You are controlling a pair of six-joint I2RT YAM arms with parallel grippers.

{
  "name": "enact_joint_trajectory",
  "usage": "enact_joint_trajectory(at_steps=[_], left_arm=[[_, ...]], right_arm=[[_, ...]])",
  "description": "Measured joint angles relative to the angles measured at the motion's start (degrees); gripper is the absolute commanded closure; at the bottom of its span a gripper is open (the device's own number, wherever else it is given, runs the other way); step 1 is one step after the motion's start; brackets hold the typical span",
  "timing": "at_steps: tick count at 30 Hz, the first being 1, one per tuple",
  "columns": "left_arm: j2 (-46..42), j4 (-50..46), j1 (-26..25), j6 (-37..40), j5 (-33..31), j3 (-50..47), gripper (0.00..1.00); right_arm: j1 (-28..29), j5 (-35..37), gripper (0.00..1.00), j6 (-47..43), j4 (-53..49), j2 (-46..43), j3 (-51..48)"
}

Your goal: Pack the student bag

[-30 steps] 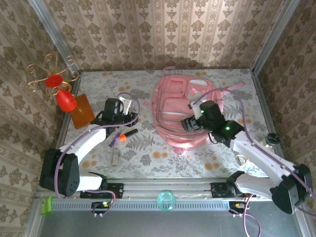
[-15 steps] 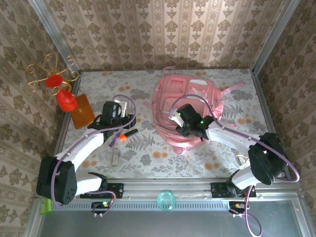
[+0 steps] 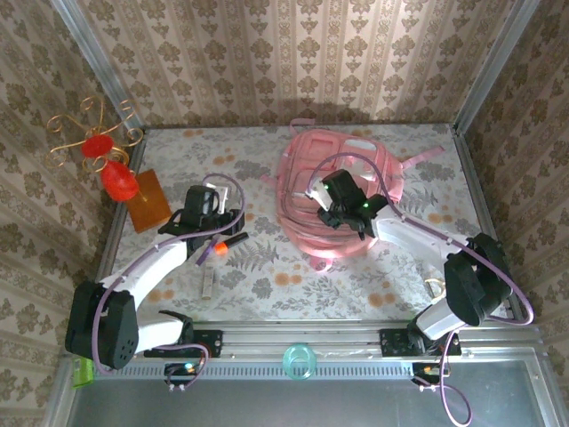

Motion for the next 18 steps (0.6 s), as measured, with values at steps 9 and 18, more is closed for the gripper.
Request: enact_joint_trajectory(at_steps=[9, 18], left_arm=[[0.00, 0.00, 0.00, 0.00, 0.02, -0.02, 0.41], [0.00, 0.00, 0.00, 0.00, 0.63, -0.02, 0.41]], right_arm=[[-0.26, 0.00, 0.41, -1.40, -0.33, 2.64, 1.60], [-0.24, -2.58, 0.30, -4.94, -0.48, 2.67, 1.31]])
